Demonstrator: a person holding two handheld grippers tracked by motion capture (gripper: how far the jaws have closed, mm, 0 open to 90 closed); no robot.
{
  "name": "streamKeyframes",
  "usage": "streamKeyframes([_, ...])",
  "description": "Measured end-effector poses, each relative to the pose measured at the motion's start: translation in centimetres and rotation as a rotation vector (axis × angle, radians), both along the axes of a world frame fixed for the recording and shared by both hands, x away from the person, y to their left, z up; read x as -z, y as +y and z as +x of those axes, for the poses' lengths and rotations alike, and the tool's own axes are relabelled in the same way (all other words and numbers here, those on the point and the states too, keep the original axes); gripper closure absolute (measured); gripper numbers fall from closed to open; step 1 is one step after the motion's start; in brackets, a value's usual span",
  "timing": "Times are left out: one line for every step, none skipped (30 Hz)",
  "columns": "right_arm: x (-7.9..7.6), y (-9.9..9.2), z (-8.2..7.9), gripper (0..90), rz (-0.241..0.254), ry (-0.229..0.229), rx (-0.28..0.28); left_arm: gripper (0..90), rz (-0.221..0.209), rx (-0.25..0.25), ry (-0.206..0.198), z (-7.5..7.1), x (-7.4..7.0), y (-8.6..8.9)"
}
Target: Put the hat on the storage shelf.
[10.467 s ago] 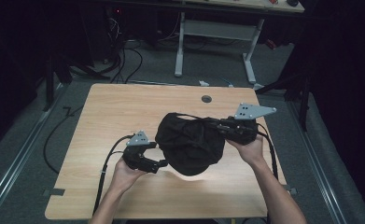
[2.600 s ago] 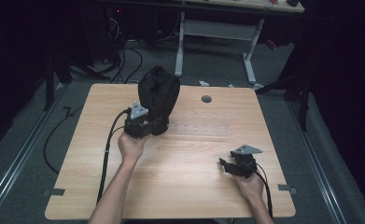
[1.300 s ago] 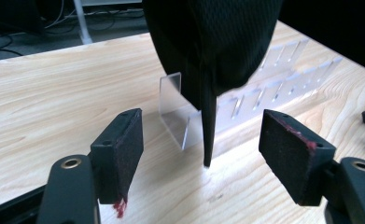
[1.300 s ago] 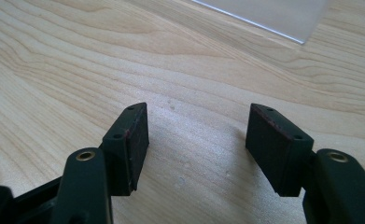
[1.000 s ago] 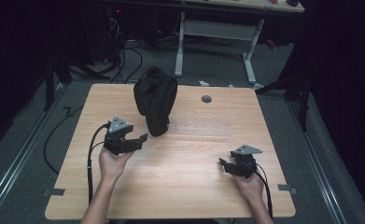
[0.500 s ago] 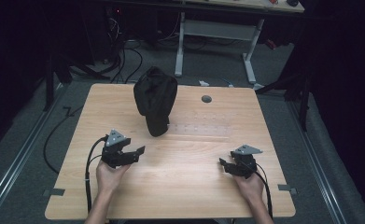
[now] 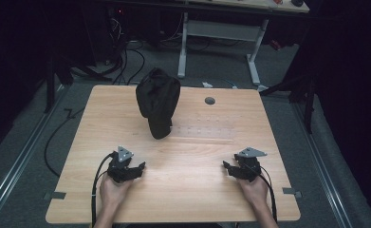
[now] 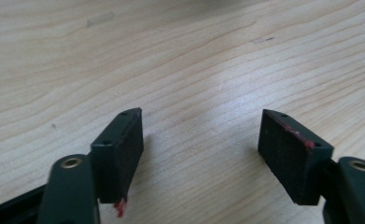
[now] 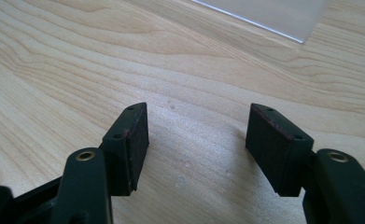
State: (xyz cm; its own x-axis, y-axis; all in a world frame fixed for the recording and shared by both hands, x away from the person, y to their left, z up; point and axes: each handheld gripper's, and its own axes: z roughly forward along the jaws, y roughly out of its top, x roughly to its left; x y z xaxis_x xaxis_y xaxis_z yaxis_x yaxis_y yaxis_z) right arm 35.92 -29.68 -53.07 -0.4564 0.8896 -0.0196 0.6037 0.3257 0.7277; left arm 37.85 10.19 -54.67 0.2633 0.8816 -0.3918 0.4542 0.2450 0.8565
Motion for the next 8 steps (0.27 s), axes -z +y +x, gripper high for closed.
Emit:
streamKeyframes([0.00,0.00,0.00,39.4,0.000,0.000,0.000,31.3,0.000,-0.001,0.000,0.00,0.00,-0.01])
streamKeyframes([0.00,0.00,0.00,39.4,0.000,0.000,0.000,31.2,-0.001,-0.002,0.003,0.00,0.00,0.01])
streamKeyframes([0.00,0.00,0.00,39.4,0.000,0.000,0.000,31.0,-0.002,-0.005,0.003,-0.03,0.00,0.00])
streamKeyframes([0.00,0.00,0.00,39.4,0.000,0.000,0.000,30.9,-0.002,-0.006,0.003,-0.04,0.00,0.00])
streamKeyframes([0.00,0.00,0.00,39.4,0.000,0.000,0.000,30.7,-0.002,-0.006,0.003,-0.04,0.00,0.00])
streamKeyframes([0.00,0.00,0.00,39.4,0.000,0.000,0.000,30.5,-0.004,-0.009,0.004,-0.05,0.00,-0.01])
streamKeyframes([0.00,0.00,0.00,39.4,0.000,0.000,0.000,30.4,-0.004,-0.009,0.005,-0.06,0.00,0.00])
streamKeyframes([0.00,0.00,0.00,39.4,0.000,0.000,0.000,30.4,-0.004,-0.009,0.005,-0.06,0.00,0.00])
